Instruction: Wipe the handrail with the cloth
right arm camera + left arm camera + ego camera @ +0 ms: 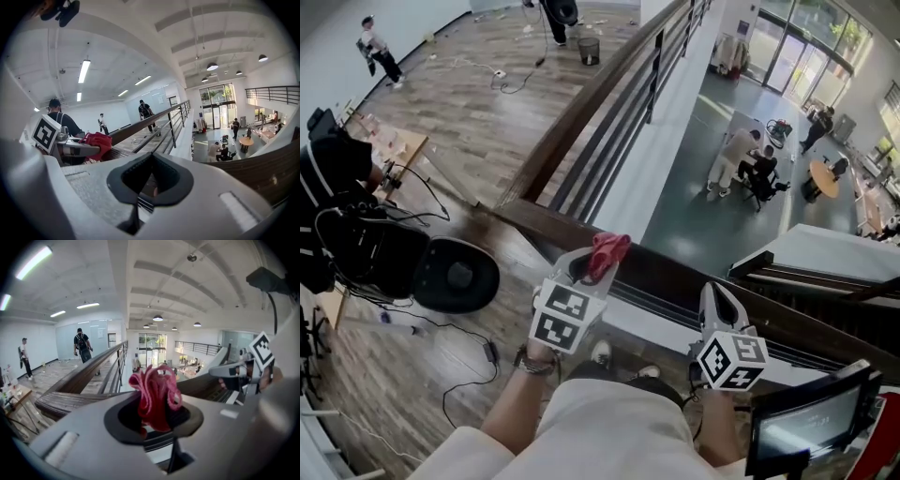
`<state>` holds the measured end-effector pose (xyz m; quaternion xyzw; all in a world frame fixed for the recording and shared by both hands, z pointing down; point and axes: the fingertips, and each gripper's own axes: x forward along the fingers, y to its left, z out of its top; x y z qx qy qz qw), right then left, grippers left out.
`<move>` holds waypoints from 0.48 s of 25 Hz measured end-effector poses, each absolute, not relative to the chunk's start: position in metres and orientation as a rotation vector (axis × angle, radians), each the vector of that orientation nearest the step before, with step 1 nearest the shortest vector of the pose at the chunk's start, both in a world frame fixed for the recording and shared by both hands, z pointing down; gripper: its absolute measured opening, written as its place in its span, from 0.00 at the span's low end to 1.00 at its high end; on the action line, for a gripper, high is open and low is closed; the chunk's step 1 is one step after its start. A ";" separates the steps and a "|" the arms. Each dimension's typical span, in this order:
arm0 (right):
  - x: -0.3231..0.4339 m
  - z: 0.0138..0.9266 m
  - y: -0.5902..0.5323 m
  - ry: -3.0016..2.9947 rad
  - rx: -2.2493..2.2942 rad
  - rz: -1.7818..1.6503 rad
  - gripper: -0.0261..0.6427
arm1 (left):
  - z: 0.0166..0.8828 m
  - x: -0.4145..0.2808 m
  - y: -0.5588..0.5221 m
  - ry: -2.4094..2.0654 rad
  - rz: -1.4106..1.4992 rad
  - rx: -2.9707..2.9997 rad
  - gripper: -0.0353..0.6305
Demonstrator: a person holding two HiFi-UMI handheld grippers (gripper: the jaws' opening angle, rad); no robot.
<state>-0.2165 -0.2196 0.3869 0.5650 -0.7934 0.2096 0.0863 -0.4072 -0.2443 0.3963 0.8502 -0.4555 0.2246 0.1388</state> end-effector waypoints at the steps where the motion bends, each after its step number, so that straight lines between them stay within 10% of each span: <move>1: -0.214 0.387 -0.217 -2.354 1.711 0.610 0.04 | 0.396 -0.407 -0.244 -1.292 0.635 2.456 0.23; 12: -0.213 0.390 -0.216 -2.264 1.819 0.587 0.04 | 0.392 -0.404 -0.239 -1.223 0.655 2.530 0.22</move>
